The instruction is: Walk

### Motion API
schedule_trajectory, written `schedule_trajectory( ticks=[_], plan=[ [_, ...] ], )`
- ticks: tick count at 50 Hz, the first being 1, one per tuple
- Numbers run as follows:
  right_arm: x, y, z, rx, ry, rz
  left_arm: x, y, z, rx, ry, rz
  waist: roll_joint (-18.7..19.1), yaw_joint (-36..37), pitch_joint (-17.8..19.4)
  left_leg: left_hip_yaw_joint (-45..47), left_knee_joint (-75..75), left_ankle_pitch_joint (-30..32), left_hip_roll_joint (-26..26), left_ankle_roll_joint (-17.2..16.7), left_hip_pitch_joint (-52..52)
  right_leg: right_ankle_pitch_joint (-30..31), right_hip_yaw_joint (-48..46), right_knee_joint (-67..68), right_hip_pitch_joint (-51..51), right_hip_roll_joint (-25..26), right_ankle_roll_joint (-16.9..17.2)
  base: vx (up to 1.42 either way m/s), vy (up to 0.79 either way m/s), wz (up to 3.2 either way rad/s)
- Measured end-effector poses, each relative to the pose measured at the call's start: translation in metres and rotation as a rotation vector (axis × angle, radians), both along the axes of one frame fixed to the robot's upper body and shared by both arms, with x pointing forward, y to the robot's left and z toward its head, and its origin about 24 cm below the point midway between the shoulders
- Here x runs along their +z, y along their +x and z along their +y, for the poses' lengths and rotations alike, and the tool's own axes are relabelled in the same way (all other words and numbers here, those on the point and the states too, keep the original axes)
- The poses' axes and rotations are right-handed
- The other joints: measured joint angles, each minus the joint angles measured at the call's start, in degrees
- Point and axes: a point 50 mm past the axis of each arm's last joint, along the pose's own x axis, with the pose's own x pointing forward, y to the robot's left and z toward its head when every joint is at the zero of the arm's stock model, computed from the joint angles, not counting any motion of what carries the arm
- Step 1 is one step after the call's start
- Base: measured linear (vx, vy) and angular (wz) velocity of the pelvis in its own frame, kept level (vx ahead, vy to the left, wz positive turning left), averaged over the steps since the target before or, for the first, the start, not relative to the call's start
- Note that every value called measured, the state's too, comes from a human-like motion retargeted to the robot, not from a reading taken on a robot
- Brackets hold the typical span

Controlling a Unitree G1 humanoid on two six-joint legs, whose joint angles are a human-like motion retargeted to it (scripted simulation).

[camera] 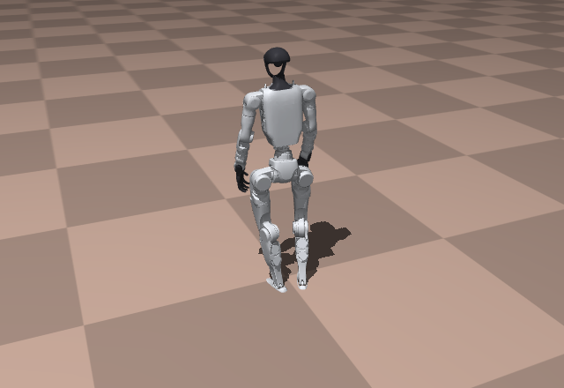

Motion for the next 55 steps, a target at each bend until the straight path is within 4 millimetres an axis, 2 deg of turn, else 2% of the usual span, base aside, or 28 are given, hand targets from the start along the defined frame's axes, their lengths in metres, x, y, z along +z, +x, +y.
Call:
schedule_trajectory(
  ticks=[5,10,15,18,20,22,25,28,32,35,37,38,39,40,42,45,48,52,55],
  plan=[
    [0.002,0.007,0.008,0.018,0.034,-0.015,0.001,0.0,0.008,0.011,0.01,0.004,-1.05,-0.22,-0.25,0.68,3.36,-1.45,0.31,-0.1,-1.99,-1.71,0.96,3.28,-2.26,-0.54,-0.05,0.01,-0.08,-0.12],
    [0.005,0.013,0.007,0.011,0.036,-0.041,0.0,-0.007,0.015,0.052,0.016,0.017,-1.82,-0.67,-0.51,1.95,9.18,-4.1,1.66,0.09,-4.55,-3.21,2.26,5.66,-3.85,-0.22,-0.42,0.03,-0.11,-0.26],
    [0.005,0.014,0.002,-0.014,0.018,-0.053,0.001,-0.008,0.02,0.128,0.024,-0.012,-1.46,0.19,0.6,3.4,30.46,-8.66,7.59,1.67,-13.32,-4.51,3.24,7.22,-4.12,2.09,-1.57,0.06,-0.11,-0.3],
    [0.005,0.015,0.0,-0.034,-0.002,-0.058,0.002,-0.007,0.024,0.179,0.037,-0.037,0.39,2.34,1.66,1.34,45.28,-12.73,11.89,3.3,-22.45,-5.09,3.68,8.24,-4.23,5.64,-2.3,0.1,-0.08,-0.48],
    [0.005,0.017,-0.001,-0.051,-0.016,-0.067,0.002,-0.008,0.024,0.21,0.038,-0.046,1.97,3.94,1.79,-0.16,48.93,-13.73,13.44,3.13,-28.01,-5.36,3.93,8.67,-4.54,7.86,-2.67,0.19,-0.06,-0.48],
    [0.008,0.024,-0.003,-0.067,-0.028,-0.085,0.002,-0.005,0.019,0.229,0.026,-0.054,3.05,5.29,-1.0,-1.26,44.59,-12.47,13.22,2.19,-34.61,-3.14,4.39,2.99,-5.03,10.19,-3.29,0.29,-0.04,-0.3],
    [0.008,0.025,0.001,-0.066,-0.029,-0.097,-0.001,-0.011,0.015,0.244,0.016,-0.035,2.14,5.37,-2.65,-1.52,31.72,-8.03,9.2,0.31,-37.64,-4.13,4.62,3.52,-5.41,8.67,-3.06,0.33,0.01,-0.02],
    [0.009,0.027,0.006,-0.053,-0.021,-0.11,-0.005,-0.023,0.013,0.246,0.016,0.004,2.18,5.63,-3.31,-2.87,27.99,-6.17,8.09,-1.12,-40.21,-6.72,4.72,8.11,-5.71,7.99,-2.93,0.38,0.05,-0.1],
    [0.01,0.028,0.011,-0.039,-0.008,-0.121,-0.008,-0.03,0.012,0.233,0.009,0.042,-0.37,5.26,-5.51,-2.92,27.06,-3.3,5.07,-0.02,-39.37,-10.03,5.22,14.99,-6.17,4.49,-2.41,0.53,0.06,-0.01],
    [0.008,0.025,0.012,-0.029,-0.001,-0.109,-0.008,-0.03,0.01,0.206,0.001,0.05,-3.28,4.31,-6.77,-2.56,27.92,-3.96,1.26,2.37,-36.52,-9.45,5.66,24.37,-6.72,-0.5,-0.88,0.58,0.09,0.19],
    [0.008,0.023,0.009,-0.022,0.004,-0.097,-0.007,-0.024,0.008,0.183,-0.008,0.038,-5.9,3.14,-6.36,-1.93,24.83,-4.56,-3.37,4.18,-31.55,-5.57,5.82,35.98,-8.23,-7.09,0.13,0.58,0.13,0.38],
    [0.009,0.026,0.008,-0.019,0.009,-0.098,-0.005,-0.018,0.007,0.17,-0.011,0.022,-8.96,2.13,-4.69,-1.17,17.92,-2.62,-8.6,5.29,-25.45,-3.45,7.59,43.95,-9.59,-12.95,0.9,0.57,0.14,0.48],
    [0.009,0.026,0.006,-0.02,0.011,-0.098,-0.004,-0.013,0.006,0.158,-0.011,0.008,-10.2,1.26,-4.02,-1.16,15.55,-2.48,-11.18,5.89,-22.21,-1.95,8.44,49.78,-11.36,-16.18,0.68,0.58,0.13,0.43],
    [0.009,0.026,0.005,-0.022,0.011,-0.097,-0.003,-0.01,0.004,0.145,-0.01,-0.006,-10.52,0.45,-3.84,-1.51,15.44,-3.23,-12.43,6.22,-20.39,-0.75,8.84,54.53,-13.33,-18.11,-0.05,0.59,0.1,0.27],
    [0.01,0.027,0.002,-0.029,0.008,-0.106,0.0,0.001,0.003,0.13,0.0,-0.045,-10.64,-1.11,-2.95,-2.79,13.95,-4.91,-14.28,6.58,-15.6,-2.97,10.36,59.15,-18.4,-19.89,-1.54,0.61,0.09,0.13],
    [0.012,0.029,-0.003,-0.047,0.003,-0.121,0.008,0.021,0.001,0.127,0.009,-0.114,-9.6,-2.59,-0.94,-5.76,10.77,-7.76,-14.93,6.97,-7.47,-7.62,11.6,55.11,-25.46,-18.61,-1.97,0.66,0.06,0.09],
    [0.01,0.024,-0.014,-0.109,-0.007,-0.109,0.017,0.043,-0.007,0.103,-0.003,-0.186,-5.69,-1.43,1.62,-9.25,10.72,-11.98,-11.26,7.28,-1.18,-6.04,11.02,38.09,-28.19,-11.69,0.69,0.68,0.0,0.2],
    [0.003,0.002,-0.026,-0.21,-0.028,-0.052,0.022,0.055,-0.011,0.049,0.007,-0.229,-1.2,1.34,-1.26,-12.77,16.19,-17.08,-6.63,6.02,-3.63,1.97,13.05,10.2,-31.13,-1.96,5.24,0.63,-0.07,0.43],
    [-0.002,-0.014,-0.03,-0.244,-0.044,-0.005,0.02,0.05,-0.006,0.044,0.032,-0.214,-0.83,2.53,-2.47,-14.84,21.63,-20.46,-5.78,5.09,-4.0,4.43,15.78,9.73,-32.59,-0.65,6.42,0.61,-0.16,0.61]
  ],
)
